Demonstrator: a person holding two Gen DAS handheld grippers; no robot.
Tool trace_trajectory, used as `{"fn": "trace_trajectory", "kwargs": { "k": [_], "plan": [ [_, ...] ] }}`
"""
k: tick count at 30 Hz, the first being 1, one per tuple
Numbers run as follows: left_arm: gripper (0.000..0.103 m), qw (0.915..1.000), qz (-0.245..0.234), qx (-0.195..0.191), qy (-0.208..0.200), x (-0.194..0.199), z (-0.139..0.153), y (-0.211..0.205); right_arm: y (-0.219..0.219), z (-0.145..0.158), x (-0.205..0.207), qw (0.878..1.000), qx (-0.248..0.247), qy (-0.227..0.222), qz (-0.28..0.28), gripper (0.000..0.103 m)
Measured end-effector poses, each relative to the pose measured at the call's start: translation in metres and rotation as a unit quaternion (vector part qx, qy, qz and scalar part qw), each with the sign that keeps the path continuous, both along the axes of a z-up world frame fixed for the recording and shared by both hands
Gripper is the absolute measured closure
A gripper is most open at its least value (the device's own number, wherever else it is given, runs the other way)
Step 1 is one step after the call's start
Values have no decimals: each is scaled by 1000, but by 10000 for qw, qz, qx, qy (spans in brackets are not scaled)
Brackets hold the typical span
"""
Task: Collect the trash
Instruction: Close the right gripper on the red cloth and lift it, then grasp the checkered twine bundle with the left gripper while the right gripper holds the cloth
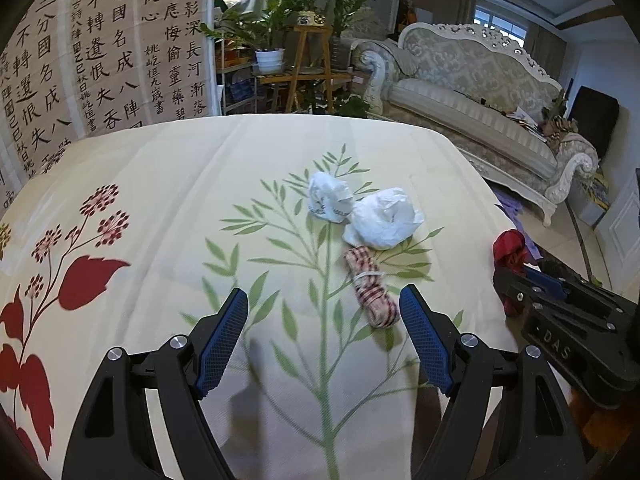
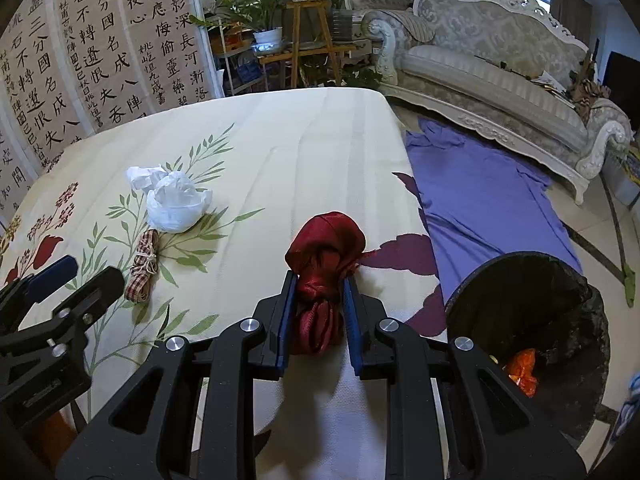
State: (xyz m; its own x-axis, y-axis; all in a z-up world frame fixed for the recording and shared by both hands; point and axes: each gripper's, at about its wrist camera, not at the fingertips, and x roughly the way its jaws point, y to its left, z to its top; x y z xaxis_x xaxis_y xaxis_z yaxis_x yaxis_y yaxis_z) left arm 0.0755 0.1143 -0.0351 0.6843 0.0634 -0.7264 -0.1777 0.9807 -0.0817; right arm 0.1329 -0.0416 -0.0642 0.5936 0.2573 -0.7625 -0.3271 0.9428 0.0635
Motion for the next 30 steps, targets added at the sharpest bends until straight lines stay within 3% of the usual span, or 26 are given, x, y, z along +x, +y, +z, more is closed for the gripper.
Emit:
{"fn": "trace_trajectory", "kwargs": {
  "k": [6, 14, 17, 30],
  "plan": [
    [27, 9998, -82, 59, 157, 12, -3, -3, 0, 0, 0, 10000, 6, -1, 15, 81],
    [77, 9992, -271, -12, 297, 10, -11, -4, -1, 0, 1, 10000, -18, -4, 16, 81],
    [85, 9991, -298, -60, 293, 9, -10, -2, 0, 0, 0, 10000, -60, -19, 15, 81],
    [88, 9994, -253, -96, 218, -7, -6, 4, 3, 1, -6, 9999, -93, -46, 10, 82]
  ]
}}
